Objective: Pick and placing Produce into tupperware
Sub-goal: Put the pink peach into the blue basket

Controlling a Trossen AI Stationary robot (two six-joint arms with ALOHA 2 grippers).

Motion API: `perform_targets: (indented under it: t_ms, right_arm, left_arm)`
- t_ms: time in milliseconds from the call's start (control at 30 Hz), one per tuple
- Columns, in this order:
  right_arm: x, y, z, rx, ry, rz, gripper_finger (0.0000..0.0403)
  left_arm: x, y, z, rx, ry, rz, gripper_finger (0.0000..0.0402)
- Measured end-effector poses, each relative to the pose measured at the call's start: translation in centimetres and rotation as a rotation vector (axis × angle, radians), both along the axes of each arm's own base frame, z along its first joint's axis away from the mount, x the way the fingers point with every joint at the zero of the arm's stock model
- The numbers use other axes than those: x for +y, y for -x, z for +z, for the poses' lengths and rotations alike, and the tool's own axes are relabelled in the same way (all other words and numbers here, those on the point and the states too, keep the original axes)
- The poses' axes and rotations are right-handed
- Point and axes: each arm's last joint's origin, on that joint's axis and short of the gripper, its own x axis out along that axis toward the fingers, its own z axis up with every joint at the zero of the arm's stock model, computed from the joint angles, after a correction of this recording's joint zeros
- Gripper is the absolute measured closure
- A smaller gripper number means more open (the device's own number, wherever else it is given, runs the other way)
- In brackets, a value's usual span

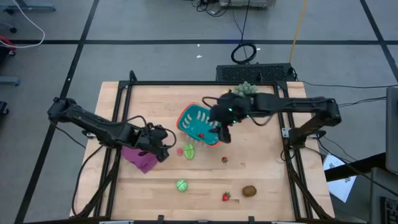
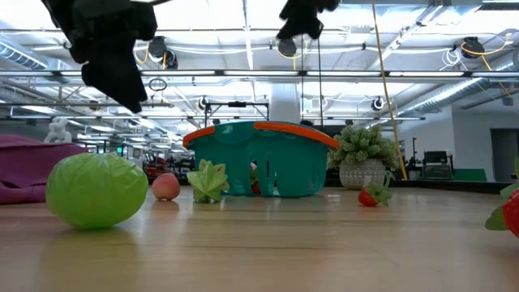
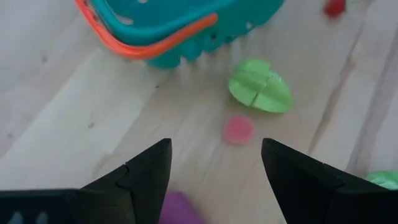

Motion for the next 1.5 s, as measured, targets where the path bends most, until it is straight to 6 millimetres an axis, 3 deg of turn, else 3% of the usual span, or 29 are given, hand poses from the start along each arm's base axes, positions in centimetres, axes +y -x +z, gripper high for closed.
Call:
perform_targets:
  t_ms: [200, 567, 833, 1500]
  right_arm:
    - [2.1, 1.6, 1.7, -0.054, 0.044, 0.025, 0.0188]
    - [2.4, 2.1, 2.3, -0.072, 0.058, 0.008, 0.0188]
    - [2.4, 2.1, 2.3, -0.072, 0.061, 0.011, 0.0188]
    - [2.2, 2.1, 2.3, -0.072, 0.063, 0.01, 0.0188]
  left_arm:
    - [-0.5, -1.5, -2.6, 0.109, -0.049, -0.041, 0.0149]
    - [-1.0, -4.2, -6.6, 0.176, -0.15, -0.111, 0.0149]
    - [-0.2, -5.4, -7.0, 0.126, -0.169, -0.102, 0.0149]
    - [-0.5, -5.5, -6.7, 0.108, -0.022, -0.141, 0.0149]
